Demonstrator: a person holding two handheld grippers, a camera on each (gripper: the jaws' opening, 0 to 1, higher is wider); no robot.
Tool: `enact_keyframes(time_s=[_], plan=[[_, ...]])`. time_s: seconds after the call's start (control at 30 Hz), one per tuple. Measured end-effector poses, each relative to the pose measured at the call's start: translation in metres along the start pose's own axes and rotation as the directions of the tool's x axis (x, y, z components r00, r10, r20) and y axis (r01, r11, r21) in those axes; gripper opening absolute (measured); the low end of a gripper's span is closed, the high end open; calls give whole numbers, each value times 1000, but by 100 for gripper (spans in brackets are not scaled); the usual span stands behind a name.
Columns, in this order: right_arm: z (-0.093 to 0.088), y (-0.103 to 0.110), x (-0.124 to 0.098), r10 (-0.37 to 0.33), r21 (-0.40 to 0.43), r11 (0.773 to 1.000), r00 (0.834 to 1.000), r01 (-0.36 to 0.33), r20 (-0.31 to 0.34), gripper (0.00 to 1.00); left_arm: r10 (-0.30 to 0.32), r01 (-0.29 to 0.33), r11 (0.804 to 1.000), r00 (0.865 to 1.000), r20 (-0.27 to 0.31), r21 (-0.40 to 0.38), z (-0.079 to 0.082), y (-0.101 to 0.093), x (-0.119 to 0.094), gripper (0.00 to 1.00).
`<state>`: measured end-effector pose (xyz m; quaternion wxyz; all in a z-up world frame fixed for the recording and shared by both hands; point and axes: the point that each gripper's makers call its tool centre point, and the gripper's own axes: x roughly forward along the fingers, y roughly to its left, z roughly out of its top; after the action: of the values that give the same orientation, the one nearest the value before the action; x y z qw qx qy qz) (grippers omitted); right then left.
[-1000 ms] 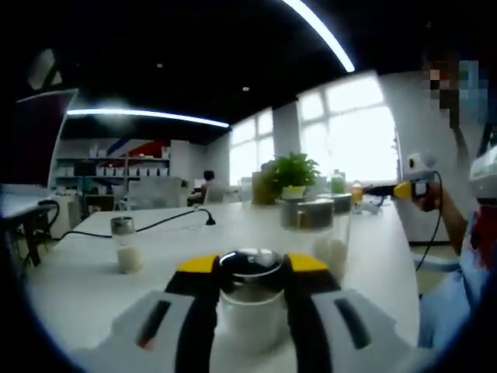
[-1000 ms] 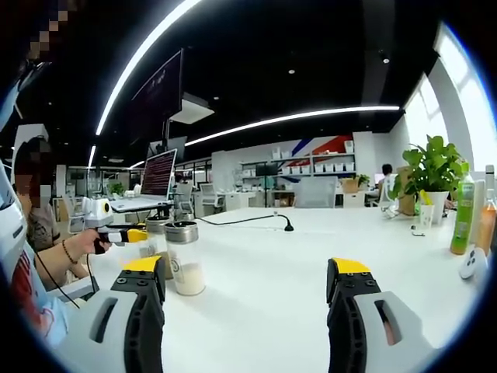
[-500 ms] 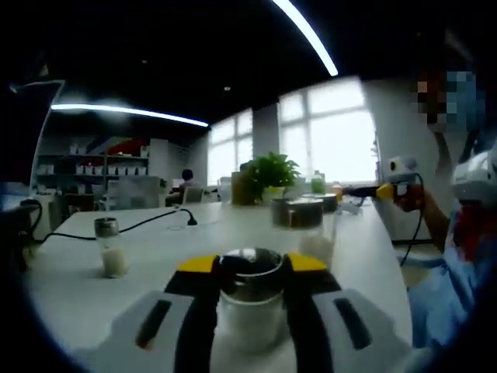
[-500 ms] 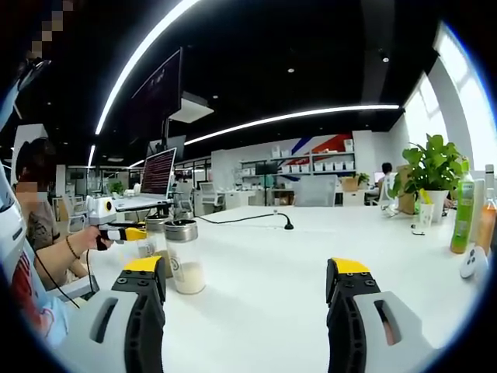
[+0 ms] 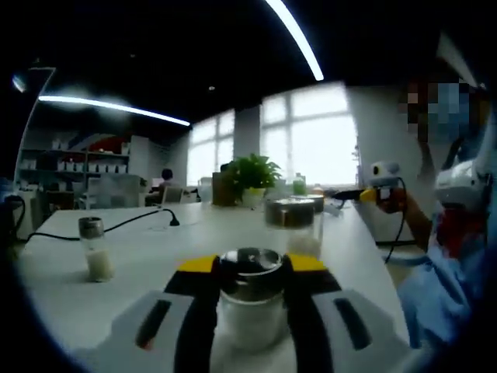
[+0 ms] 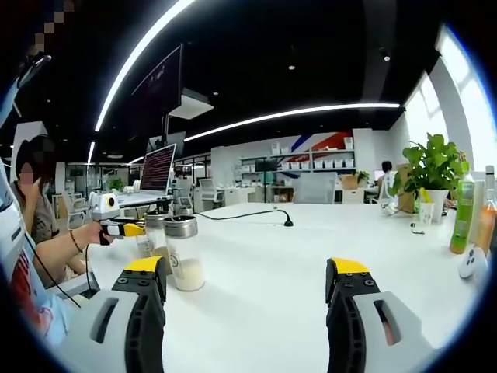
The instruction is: Rotate the seasoning bottle until the label or dispensing opening points toward the visible target arrow and the bottle remains upright within the marked orientation range
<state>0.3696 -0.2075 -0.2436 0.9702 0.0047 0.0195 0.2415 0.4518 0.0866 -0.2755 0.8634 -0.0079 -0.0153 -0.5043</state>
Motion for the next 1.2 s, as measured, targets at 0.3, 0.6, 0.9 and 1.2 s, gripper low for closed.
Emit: enact_keyframes(time_s=[0.3, 0.6, 0.9, 1.2], plan=[[-1, -1, 0, -2, 6, 1000, 1000, 2, -2, 88, -73, 74, 997, 997, -34, 22, -2, -3, 1, 34], [0, 5, -1, 15, -4, 1000, 1000, -15, 3, 88, -106, 106, 994, 994, -19, 2, -3, -7, 0, 34], [-2, 4, -2, 11, 0, 1000, 1000, -11, -3, 88, -76, 75, 997, 997, -4, -28, 0, -6, -1, 73], [-1, 3, -3, 8, 0, 1000, 1000, -8, -4, 88, -20, 22, 999, 999, 42, -48, 7, -12, -6, 83]])
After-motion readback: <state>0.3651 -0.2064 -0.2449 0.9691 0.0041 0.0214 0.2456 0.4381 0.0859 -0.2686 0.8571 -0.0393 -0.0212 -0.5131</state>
